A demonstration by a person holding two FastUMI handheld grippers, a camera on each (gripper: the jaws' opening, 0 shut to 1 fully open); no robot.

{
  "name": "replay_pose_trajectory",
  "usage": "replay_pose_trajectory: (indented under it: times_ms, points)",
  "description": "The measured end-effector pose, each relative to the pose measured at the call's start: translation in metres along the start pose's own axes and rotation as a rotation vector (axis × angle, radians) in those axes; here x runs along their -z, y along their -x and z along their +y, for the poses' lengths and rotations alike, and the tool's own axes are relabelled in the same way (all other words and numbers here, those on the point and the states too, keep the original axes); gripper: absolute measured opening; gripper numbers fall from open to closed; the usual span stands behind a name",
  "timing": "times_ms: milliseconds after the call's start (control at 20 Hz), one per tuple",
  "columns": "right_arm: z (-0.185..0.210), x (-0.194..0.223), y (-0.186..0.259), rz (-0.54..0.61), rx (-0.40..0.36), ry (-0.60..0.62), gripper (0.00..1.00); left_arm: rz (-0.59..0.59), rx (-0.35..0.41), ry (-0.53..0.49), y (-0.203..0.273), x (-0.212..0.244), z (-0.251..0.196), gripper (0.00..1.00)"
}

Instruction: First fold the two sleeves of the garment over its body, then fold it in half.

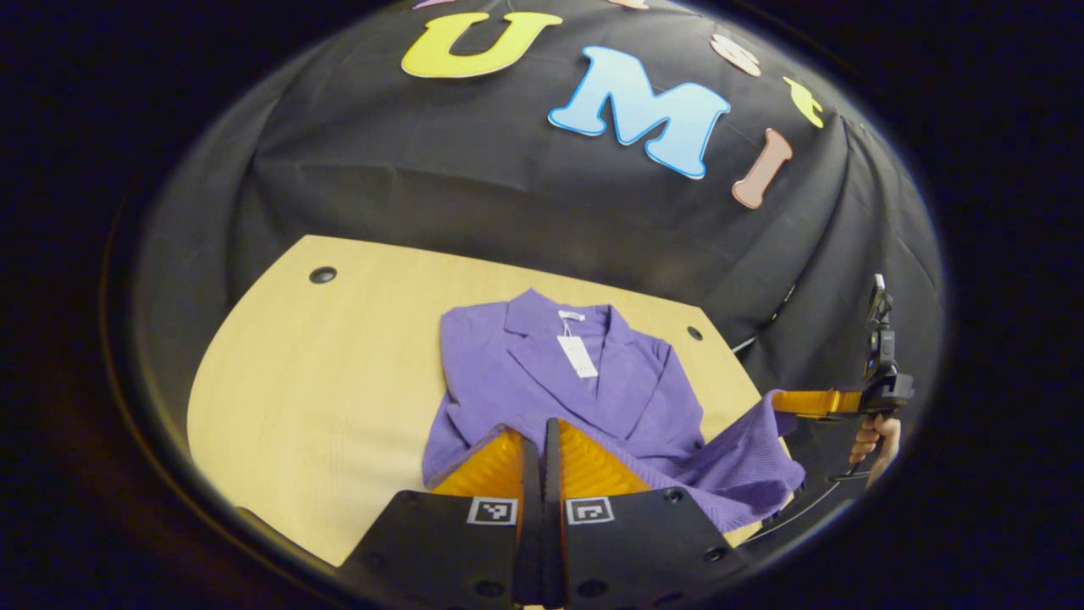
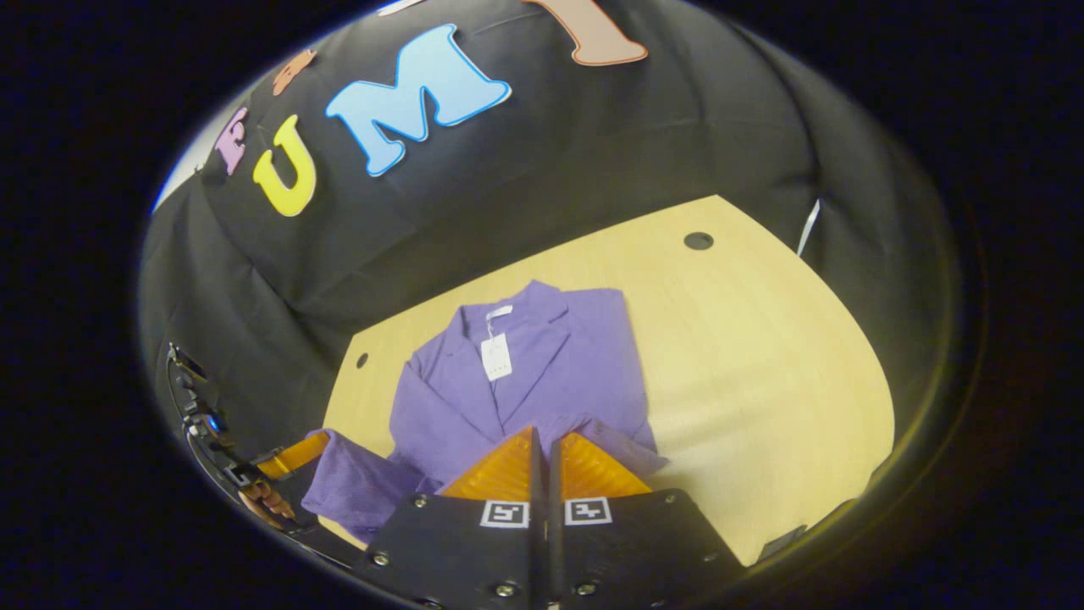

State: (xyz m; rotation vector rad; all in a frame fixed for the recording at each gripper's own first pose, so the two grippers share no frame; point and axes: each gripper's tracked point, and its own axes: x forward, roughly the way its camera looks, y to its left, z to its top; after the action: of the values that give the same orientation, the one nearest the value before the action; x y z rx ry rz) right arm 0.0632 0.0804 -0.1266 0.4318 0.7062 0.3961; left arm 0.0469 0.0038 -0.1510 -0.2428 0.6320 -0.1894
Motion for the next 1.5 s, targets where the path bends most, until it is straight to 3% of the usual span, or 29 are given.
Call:
replay_pose_trajectory:
  times_ms: [300, 600, 900, 1500]
  points:
    - [0.003, -0.067, -0.051, -0.048, 0.013, -0.058, 0.01, -0.061, -0.030, -0.001, -0.054, -0.059, 0.029, 0.06]
    - [-0.021, -0.109, -0.100, -0.084, 0.063, -0.151, 0.01, -0.076, -0.061, -0.028, -0.117, -0.092, 0.061, 0.07]
    - [-0.041, -0.104, -0.145, -0.049, 0.115, -0.149, 0.01, -0.047, -0.059, -0.096, -0.178, -0.088, 0.060, 0.06]
    - [-0.072, -0.103, -0.175, -0.075, 0.230, -0.085, 0.01, -0.045, -0.156, -0.182, -0.211, -0.085, 0.075, 0.06]
